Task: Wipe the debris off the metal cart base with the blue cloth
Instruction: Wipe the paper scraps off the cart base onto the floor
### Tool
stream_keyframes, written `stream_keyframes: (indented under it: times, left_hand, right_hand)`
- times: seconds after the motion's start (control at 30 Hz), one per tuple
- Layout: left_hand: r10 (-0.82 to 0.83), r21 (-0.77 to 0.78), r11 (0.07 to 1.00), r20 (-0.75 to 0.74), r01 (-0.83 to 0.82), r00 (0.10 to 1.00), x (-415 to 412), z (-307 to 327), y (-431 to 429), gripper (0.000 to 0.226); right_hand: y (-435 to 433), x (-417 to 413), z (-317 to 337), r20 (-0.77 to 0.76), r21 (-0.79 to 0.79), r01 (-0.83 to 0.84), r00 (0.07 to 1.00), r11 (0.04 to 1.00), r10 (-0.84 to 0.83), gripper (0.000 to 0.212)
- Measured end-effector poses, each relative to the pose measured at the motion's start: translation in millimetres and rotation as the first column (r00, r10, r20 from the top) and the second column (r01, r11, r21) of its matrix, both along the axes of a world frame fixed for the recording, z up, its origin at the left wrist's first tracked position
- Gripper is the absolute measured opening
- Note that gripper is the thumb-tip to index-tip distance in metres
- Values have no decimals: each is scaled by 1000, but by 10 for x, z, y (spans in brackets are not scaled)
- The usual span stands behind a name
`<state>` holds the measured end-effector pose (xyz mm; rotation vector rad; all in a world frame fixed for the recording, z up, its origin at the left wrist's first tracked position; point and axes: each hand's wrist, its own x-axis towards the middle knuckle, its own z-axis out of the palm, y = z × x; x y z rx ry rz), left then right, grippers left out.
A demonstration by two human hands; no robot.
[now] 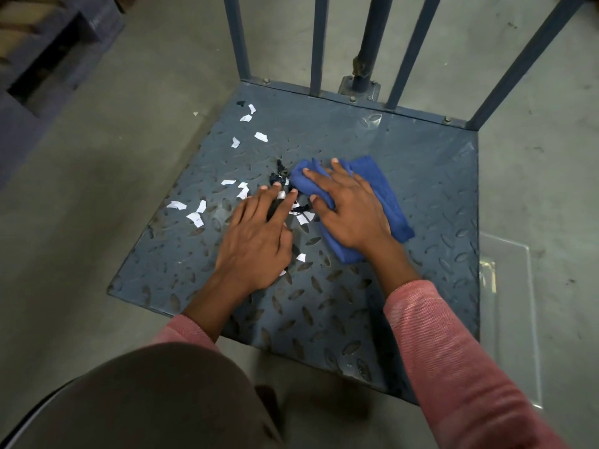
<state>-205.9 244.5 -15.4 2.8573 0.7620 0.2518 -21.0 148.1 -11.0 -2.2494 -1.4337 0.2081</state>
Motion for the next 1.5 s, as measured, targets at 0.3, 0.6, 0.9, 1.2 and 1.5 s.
stream_keyframes:
  times: [0.3, 0.6, 0.9, 1.2, 1.5]
  left_hand:
    - [-8, -20, 1000, 5, 8, 1000, -34, 11, -8, 65]
    - [-3, -139, 990, 115, 19, 993, -73, -8, 7, 64]
    - [-1, -191, 981, 179, 36, 984, -212, -75, 36, 57]
    - [14, -141, 990, 165, 10, 986, -181, -143, 60, 59]
    - [38, -139, 990, 197, -11, 980, -120, -139, 65, 58]
  right_hand:
    - [-91, -8, 46, 26, 15, 491, 871, 871, -491, 55]
    - [-337, -168, 39, 57, -9, 412, 910, 911, -411, 55]
    - [-545, -203, 6, 97, -13, 532, 843, 846, -529, 55]
    - [116, 294, -7, 143, -121, 202, 972, 972, -185, 59]
    - [87, 1101, 36, 155, -157, 648, 762, 746, -629, 62]
